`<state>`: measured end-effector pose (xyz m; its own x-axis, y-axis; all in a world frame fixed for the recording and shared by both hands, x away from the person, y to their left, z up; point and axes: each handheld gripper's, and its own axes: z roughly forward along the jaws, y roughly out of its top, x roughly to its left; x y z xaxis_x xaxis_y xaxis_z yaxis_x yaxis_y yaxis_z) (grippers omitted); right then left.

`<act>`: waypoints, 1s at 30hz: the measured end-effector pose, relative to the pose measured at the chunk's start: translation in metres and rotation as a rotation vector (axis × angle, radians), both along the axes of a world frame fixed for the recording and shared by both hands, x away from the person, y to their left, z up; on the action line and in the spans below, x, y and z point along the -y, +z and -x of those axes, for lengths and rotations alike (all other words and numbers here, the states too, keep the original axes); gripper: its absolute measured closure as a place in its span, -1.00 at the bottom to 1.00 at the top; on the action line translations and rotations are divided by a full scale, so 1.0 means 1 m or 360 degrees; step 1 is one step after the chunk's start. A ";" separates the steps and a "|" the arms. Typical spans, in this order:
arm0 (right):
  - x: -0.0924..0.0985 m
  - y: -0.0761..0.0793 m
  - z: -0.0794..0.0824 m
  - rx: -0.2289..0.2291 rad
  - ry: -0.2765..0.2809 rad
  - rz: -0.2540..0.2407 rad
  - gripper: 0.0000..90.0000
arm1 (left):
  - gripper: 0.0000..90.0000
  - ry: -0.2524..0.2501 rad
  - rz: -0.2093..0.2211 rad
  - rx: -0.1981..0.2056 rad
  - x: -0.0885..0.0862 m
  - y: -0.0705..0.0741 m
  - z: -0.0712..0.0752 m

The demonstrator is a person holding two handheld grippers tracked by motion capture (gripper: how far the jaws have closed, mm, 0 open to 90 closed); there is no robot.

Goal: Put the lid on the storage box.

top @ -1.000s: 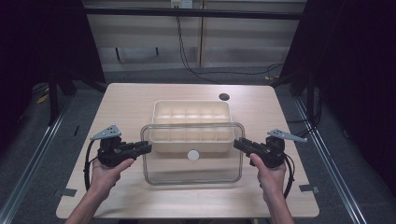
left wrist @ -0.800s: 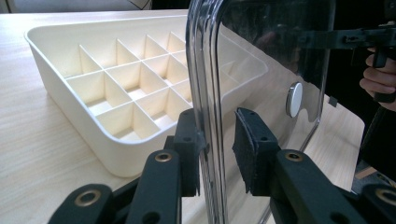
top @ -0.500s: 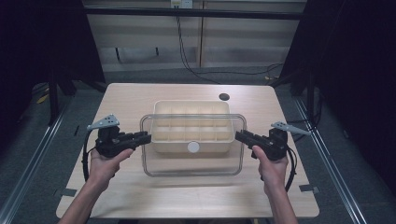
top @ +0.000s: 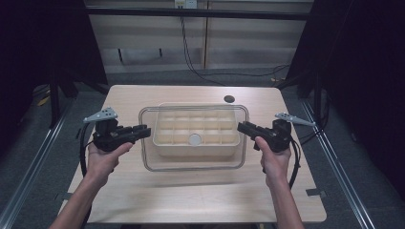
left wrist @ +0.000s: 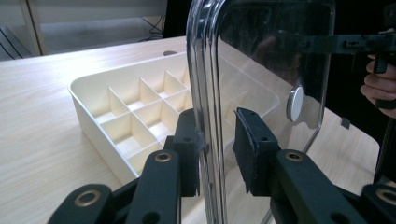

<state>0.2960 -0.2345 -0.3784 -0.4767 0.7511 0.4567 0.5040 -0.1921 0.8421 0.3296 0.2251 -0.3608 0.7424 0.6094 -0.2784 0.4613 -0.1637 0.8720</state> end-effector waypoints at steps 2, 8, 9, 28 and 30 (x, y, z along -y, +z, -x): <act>-0.001 0.004 -0.004 0.0010 -0.0006 0.0006 0.49 | 0.58 0.0009 0.0021 0.0005 0.000 0.002 -0.003; 0.000 0.012 -0.008 0.0028 -0.0011 0.0003 0.50 | 0.58 0.0015 0.0033 0.0020 0.001 0.007 -0.010; 0.001 0.015 -0.009 0.0031 -0.0015 0.0003 0.50 | 0.58 0.0013 0.0039 0.0025 0.002 0.010 -0.011; 0.003 0.025 -0.033 0.0024 -0.0039 -0.0005 0.49 | 0.57 0.0052 0.0046 0.0026 0.008 0.024 -0.031; 0.004 0.026 -0.037 0.0023 -0.0052 -0.0001 0.48 | 0.57 0.0064 0.0046 0.0029 0.010 0.025 -0.033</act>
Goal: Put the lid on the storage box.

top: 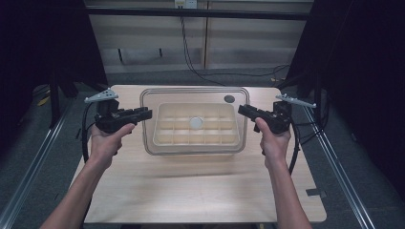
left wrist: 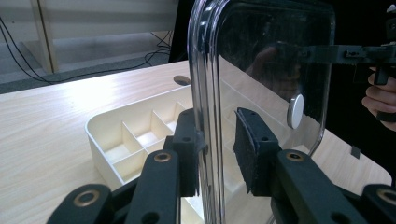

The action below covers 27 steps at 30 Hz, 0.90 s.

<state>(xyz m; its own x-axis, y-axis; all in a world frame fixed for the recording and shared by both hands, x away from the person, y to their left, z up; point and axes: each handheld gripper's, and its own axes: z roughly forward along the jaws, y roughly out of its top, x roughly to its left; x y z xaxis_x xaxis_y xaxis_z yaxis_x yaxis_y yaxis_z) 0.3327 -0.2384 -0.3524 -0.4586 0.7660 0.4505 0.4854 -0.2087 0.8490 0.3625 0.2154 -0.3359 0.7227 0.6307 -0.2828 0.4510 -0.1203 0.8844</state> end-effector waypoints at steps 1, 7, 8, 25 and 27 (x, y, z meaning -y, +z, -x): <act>0.000 0.000 -0.002 0.0002 -0.0004 -0.0003 0.48 | 0.57 -0.0004 -0.0005 0.0001 0.001 0.000 0.000; 0.000 0.000 -0.006 0.0009 0.0001 0.0015 0.47 | 0.57 0.0010 -0.0002 -0.0003 0.000 0.000 -0.007; -0.001 0.000 -0.007 0.0007 0.0004 0.0019 0.47 | 0.57 0.0015 0.0000 -0.0006 0.000 0.000 -0.008; 0.000 -0.012 -0.031 -0.0098 0.0000 -0.0035 0.49 | 0.55 0.0043 -0.0004 -0.0101 0.001 -0.013 -0.035; -0.001 -0.014 -0.033 -0.0114 -0.0003 -0.0030 0.49 | 0.54 0.0047 0.0001 -0.0117 0.002 -0.016 -0.037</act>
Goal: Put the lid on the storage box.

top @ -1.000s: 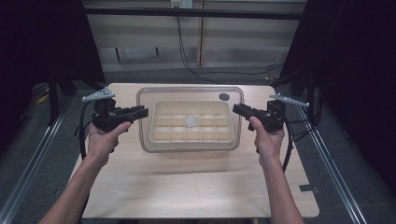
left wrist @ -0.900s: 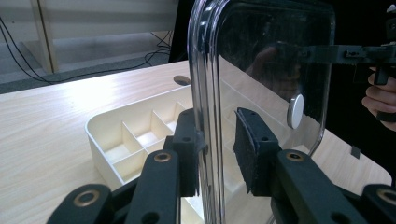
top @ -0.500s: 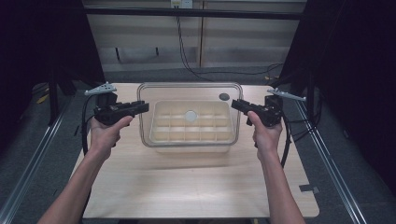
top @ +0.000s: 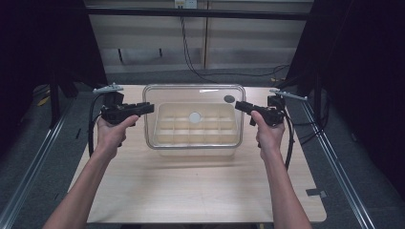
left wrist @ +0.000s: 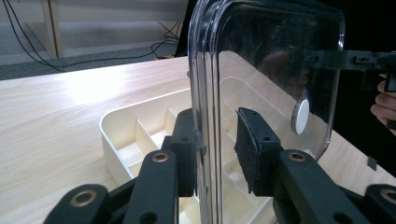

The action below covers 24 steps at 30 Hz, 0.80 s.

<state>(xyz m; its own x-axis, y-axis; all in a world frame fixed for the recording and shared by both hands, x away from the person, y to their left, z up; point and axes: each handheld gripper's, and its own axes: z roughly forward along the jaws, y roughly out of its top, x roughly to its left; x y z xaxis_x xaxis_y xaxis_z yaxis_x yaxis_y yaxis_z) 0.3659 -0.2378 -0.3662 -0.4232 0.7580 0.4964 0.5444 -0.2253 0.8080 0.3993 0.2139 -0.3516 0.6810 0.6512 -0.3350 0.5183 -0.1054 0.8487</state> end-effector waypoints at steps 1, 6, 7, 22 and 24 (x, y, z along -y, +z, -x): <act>0.000 0.000 0.000 0.0000 0.0000 0.0000 0.49 | 0.54 0.0000 0.0000 0.0000 0.000 0.000 0.000; 0.001 -0.005 -0.007 -0.0025 -0.0001 -0.0008 0.49 | 0.54 -0.0005 -0.0017 -0.0021 0.002 -0.004 -0.007; 0.001 -0.005 -0.007 -0.0025 -0.0001 -0.0008 0.49 | 0.54 -0.0005 -0.0017 -0.0021 0.002 -0.004 -0.007; 0.002 -0.012 -0.027 -0.0077 -0.0012 0.0026 0.50 | 0.49 0.0030 -0.0029 -0.0079 0.006 -0.013 -0.031; 0.001 -0.012 -0.030 -0.0089 -0.0014 0.0039 0.50 | 0.48 0.0034 -0.0032 -0.0091 0.006 -0.015 -0.033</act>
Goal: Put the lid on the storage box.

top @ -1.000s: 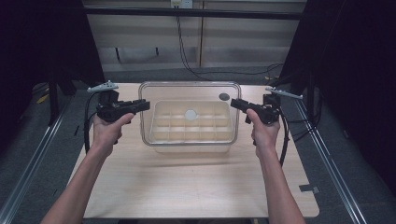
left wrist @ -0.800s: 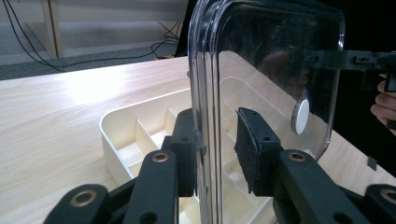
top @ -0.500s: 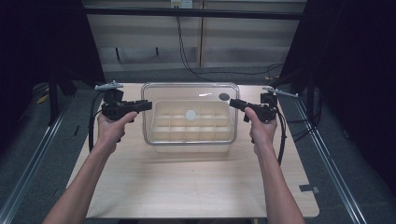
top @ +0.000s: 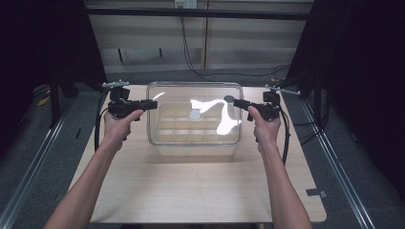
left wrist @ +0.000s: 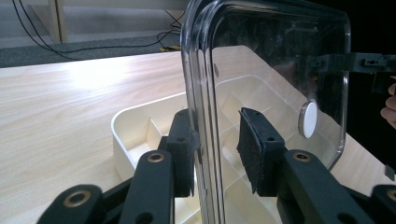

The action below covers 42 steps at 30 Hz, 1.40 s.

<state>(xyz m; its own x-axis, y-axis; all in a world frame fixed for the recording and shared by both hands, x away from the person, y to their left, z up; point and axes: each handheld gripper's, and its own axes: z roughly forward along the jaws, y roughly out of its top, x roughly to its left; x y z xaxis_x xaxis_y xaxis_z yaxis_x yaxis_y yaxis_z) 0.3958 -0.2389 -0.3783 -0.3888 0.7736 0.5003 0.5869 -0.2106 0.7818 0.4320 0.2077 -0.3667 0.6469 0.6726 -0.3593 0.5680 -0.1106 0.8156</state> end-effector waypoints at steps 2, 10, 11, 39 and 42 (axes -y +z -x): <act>0.000 -0.002 -0.002 -0.0016 0.0002 0.0003 0.50 | 0.46 0.0003 0.0001 -0.0008 0.000 -0.002 -0.001; 0.000 -0.008 -0.007 -0.0052 -0.0022 0.0026 0.48 | 0.44 0.0004 0.0002 -0.0044 0.004 -0.009 -0.010; 0.001 -0.009 -0.008 -0.0055 -0.0024 0.0026 0.48 | 0.44 0.0003 0.0001 -0.0045 0.005 -0.010 -0.011; -0.001 -0.024 -0.028 -0.0171 -0.0069 0.0091 0.37 | 0.31 0.0024 -0.0035 -0.0149 0.013 -0.029 -0.035; -0.002 -0.026 -0.029 -0.0178 -0.0069 0.0104 0.36 | 0.31 0.0017 -0.0046 -0.0163 0.012 -0.032 -0.039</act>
<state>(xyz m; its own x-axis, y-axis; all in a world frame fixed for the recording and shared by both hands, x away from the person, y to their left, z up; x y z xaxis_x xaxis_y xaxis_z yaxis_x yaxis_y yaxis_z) 0.4253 -0.2374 -0.4039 -0.2987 0.8208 0.4869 0.6627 -0.1887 0.7247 0.4707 0.1959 -0.3987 0.6008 0.6903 -0.4033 0.6492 -0.1269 0.7499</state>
